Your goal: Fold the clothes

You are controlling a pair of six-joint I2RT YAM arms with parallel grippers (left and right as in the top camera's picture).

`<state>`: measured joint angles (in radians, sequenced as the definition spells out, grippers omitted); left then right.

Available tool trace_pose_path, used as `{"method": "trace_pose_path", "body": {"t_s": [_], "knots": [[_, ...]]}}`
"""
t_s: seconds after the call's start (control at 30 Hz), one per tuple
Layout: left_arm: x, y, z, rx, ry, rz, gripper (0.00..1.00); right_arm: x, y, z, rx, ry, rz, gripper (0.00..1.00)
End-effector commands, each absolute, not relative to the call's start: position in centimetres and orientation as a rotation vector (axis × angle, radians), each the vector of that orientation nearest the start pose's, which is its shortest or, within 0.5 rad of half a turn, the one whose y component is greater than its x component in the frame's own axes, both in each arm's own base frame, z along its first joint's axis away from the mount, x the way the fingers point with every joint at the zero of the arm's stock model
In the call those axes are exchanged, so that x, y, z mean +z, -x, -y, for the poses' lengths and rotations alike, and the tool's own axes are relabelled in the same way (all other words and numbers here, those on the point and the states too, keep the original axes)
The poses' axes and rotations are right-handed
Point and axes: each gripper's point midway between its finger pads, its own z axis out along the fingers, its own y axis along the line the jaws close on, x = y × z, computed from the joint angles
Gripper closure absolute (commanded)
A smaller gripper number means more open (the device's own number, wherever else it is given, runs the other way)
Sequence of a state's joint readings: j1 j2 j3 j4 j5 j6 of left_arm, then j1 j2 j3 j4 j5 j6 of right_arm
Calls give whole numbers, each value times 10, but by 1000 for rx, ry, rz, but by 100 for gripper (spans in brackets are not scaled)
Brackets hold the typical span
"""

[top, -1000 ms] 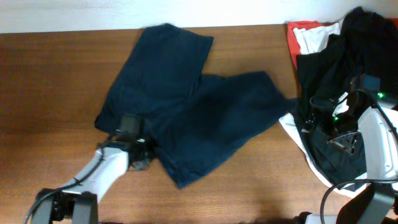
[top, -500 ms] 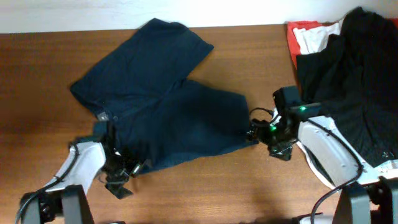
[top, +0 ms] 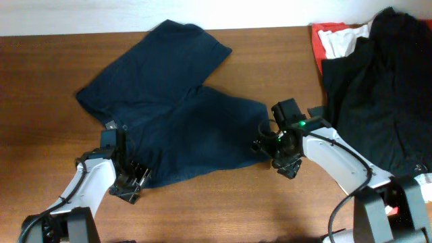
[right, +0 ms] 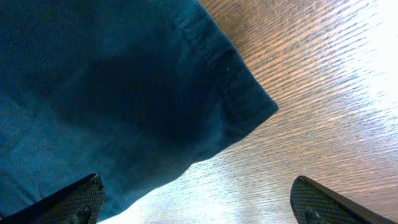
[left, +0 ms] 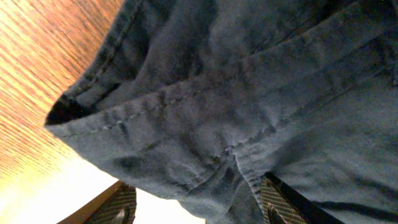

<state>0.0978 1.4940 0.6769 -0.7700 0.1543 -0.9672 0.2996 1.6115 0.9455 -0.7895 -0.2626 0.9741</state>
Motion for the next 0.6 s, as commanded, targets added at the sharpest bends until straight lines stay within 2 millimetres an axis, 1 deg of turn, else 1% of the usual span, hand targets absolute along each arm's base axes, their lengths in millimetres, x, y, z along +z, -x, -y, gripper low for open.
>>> {"method": "trace_pose_path", "body": {"t_s": [0.0, 0.03, 0.07, 0.1, 0.13, 0.17, 0.2, 0.23, 0.27, 0.3, 0.33, 0.37, 0.4, 0.43, 0.47, 0.5, 0.53, 0.57], "knots": [[-18, -198, -19, 24, 1677, -2710, 37, 23, -265, -111, 275, -1207, -2909, 4], [-18, -199, -22, 45, 1689, -2685, 41, 23, -271, -110, 276, -1198, -2885, 7], [-18, -202, -23, 42, 1682, -2674, 45, 22, -277, -108, 265, -1204, -2857, 16], [-18, -206, -25, 42, 1674, -2661, 52, 19, -282, -106, 255, -1208, -2834, 25], [-18, -206, -25, 43, 1673, -2660, 60, 14, -285, -107, 258, -1208, -2835, 40], [-18, -205, -28, 68, 1668, -2654, 69, 7, -283, -107, 234, -1217, -2851, 55], [-18, -205, -30, 88, 1663, -2650, 75, 2, -282, -106, 221, -1222, -2861, 66], [-18, -204, -31, 96, 1657, -2653, 78, -1, -281, -106, 208, -1217, -2873, 82], [-18, -203, -31, 101, 1660, -2657, 81, 0, -283, -102, 184, -1156, -2877, 96], [-18, -203, -32, 105, 1653, -2660, 99, 6, -287, -98, 183, -1072, -2879, 96], [-17, -203, -32, 106, 1597, -2693, 99, 15, -289, -90, 178, -1054, -2863, 96], [-15, -208, -31, 92, 1471, -2758, 99, 40, -296, -78, 200, -994, -2833, 96], [-4, -216, -23, 5, 1308, -2845, 99, 69, -301, -67, 221, -927, -2801, 96], [16, -228, -13, -95, 1124, -2908, 99, 101, -305, -58, 244, -863, -2757, 96], [36, -234, -4, -165, 1017, -2925, 99, 133, -303, -47, 251, -816, -2703, 96], [57, -237, 8, -229, 913, -2928, 99, 159, -298, -36, 247, -817, -2654, 96], [91, -234, 27, -266, 767, -2907, 99, 191, -282, -15, 182, -856, -2583, 96], [107, -229, 37, -283, 697, -2891, 99, 207, -268, -3, 136, -860, -2557, 96]]}}
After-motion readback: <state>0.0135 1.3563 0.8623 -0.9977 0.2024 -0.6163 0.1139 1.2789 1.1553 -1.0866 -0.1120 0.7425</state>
